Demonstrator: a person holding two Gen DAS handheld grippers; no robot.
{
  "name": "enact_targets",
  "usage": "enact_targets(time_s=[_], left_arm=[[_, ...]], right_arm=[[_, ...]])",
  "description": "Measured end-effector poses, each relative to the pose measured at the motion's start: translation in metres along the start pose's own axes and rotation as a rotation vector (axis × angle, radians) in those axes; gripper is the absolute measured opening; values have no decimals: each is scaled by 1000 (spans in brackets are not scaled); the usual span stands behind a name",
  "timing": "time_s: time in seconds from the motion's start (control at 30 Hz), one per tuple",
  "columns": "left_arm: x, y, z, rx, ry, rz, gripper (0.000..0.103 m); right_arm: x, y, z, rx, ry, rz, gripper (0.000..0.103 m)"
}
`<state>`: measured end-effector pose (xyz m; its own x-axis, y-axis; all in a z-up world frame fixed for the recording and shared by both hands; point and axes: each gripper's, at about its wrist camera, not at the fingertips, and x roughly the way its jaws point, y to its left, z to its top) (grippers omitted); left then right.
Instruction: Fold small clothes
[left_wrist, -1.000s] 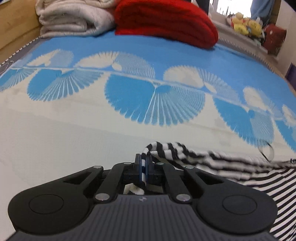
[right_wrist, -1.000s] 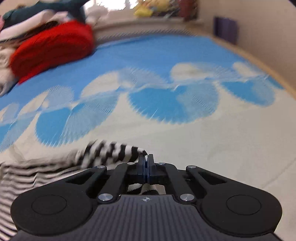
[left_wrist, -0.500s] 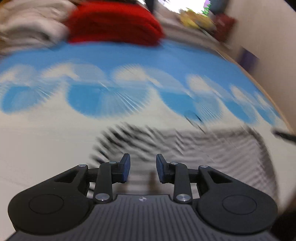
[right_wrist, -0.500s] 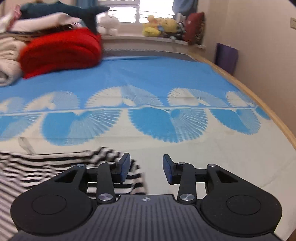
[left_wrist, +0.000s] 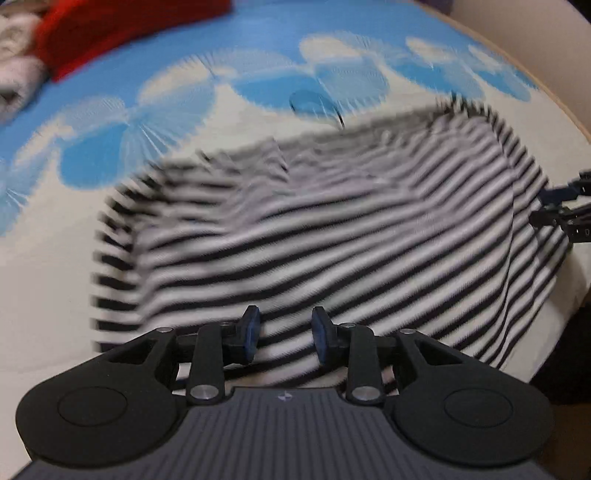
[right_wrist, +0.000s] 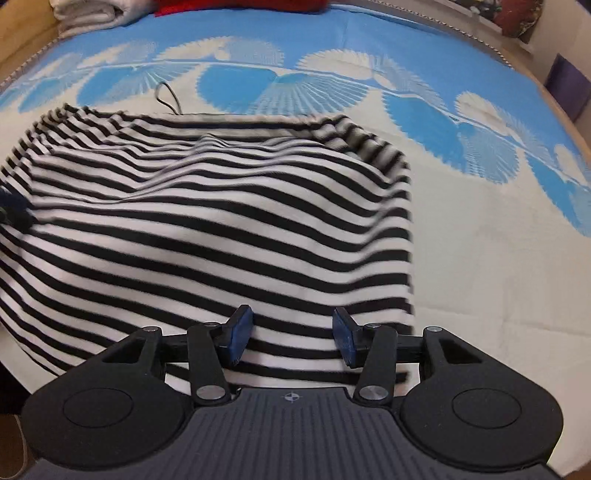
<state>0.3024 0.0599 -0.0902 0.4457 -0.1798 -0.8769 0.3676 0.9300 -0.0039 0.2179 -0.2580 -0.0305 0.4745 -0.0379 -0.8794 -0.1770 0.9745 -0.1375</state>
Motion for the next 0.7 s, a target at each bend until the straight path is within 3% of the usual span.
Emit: enact_targets(time_s=[0.1, 0.17, 0.2, 0.3, 0.37, 0.43, 0.6, 0.7], left_arm=[[-28, 21, -1, -100, -85, -6, 54], [-32, 40, -7, -199, -97, -12, 73], [-29, 51, -12, -257, -89, -22, 76], [-6, 83, -26, -425, 50, -53, 78], [-3, 98, -33, -500, 67, -57, 78], [-1, 107, -37, -539, 78, -58, 78], [9, 121, -41, -598, 120, -117, 82], [21, 120, -39, -592, 149, -139, 85]], right_arm=[[-19, -23, -2, 115, -82, -11, 50], [-29, -37, -4, 183, -130, -32, 50], [-32, -44, -5, 213, -146, -40, 50], [-42, -61, -8, 284, -191, -63, 50], [-52, -69, -11, 327, -234, -75, 50], [-63, -77, -12, 368, -290, -79, 50], [-92, -77, -15, 294, -408, -52, 50], [-94, -85, -19, 388, -417, -21, 50]])
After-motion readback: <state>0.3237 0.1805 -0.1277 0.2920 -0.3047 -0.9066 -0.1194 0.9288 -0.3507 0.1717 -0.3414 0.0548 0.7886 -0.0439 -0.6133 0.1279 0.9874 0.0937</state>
